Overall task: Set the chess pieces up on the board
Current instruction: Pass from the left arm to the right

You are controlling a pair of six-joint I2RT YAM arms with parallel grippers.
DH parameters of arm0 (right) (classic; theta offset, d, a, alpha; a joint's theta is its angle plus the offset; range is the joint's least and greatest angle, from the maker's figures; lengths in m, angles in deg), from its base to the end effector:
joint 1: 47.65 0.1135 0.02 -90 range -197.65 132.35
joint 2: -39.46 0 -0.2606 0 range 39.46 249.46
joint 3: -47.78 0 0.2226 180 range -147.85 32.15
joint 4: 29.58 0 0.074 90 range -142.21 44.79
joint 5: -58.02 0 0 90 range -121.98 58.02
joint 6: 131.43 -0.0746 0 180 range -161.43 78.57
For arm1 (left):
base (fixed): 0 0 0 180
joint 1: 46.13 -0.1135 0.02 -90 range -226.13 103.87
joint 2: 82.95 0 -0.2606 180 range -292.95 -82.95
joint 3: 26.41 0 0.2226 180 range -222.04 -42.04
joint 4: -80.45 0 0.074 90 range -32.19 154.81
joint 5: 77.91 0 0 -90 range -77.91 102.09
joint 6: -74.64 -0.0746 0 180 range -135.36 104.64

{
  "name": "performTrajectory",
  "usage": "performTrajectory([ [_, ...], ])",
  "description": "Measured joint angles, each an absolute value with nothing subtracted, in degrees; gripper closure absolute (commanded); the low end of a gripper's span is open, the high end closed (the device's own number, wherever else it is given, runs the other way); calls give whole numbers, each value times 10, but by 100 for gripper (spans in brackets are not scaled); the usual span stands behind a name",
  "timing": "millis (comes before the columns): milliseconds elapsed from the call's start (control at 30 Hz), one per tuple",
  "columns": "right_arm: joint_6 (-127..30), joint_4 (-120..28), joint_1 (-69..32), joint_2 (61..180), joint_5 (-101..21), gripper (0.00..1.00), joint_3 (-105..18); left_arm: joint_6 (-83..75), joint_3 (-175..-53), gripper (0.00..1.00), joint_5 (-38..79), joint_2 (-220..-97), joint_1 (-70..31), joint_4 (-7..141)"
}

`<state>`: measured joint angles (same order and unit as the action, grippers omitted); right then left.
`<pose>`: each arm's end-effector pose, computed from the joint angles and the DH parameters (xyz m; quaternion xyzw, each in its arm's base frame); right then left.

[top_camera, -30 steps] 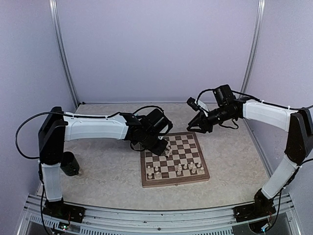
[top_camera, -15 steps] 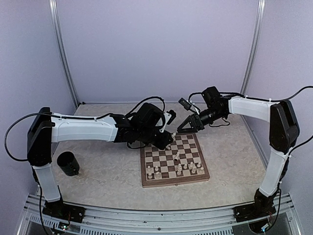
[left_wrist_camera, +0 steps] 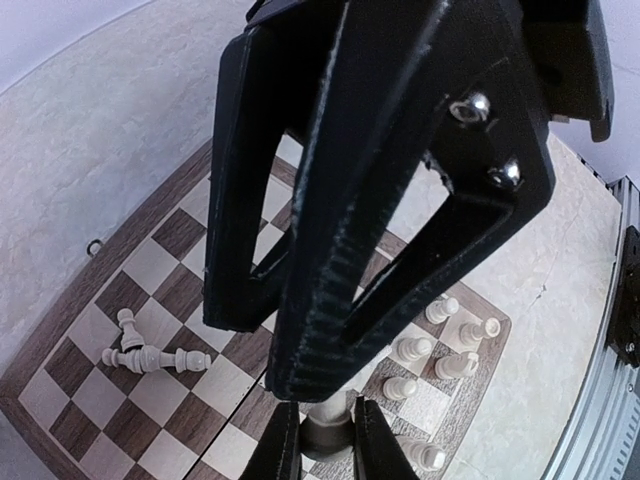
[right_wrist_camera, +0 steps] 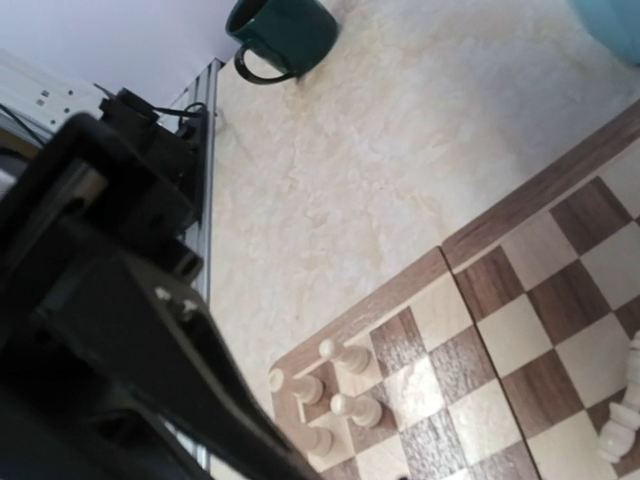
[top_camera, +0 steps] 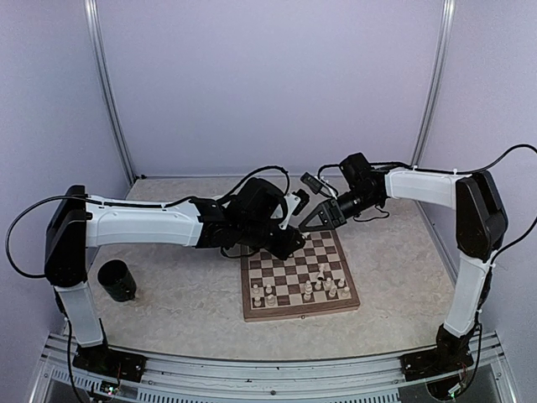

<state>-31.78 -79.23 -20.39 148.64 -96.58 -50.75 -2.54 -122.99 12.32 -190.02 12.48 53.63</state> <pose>0.3042 0.2325 0.2264 -0.3885 0.7317 0.5436 0.1350 0.2256 -0.3703 0.2320 0.3495 0.8252 -0.2605 0.3593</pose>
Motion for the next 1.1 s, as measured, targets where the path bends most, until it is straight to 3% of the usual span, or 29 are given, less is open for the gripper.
performTrajectory([
  [100, -322, -792, -204, 1487, -971, 60, -507, -23, -1230, 92, 123, -1900, 125, 537],
  [267, -327, -791, -204, 1487, -972, 60, -507, -21, -1230, 92, 112, -1900, 125, 537],
  [433, -337, -784, -204, 1487, -971, 65, -507, -16, -1230, 93, 90, -1900, 125, 537],
  [633, -349, -773, -205, 1487, -971, 84, -506, -14, -1230, 92, 72, -1900, 125, 537],
  [767, -353, -768, -205, 1487, -970, 91, -505, -12, -1230, 81, 70, -1900, 125, 538],
  [833, -353, -767, -206, 1487, -969, 93, -505, -12, -1230, 70, 69, -1900, 125, 538],
  [1100, -332, -766, -206, 1478, -898, 96, -499, -19, -1238, 58, 73, -1896, 121, 514],
])
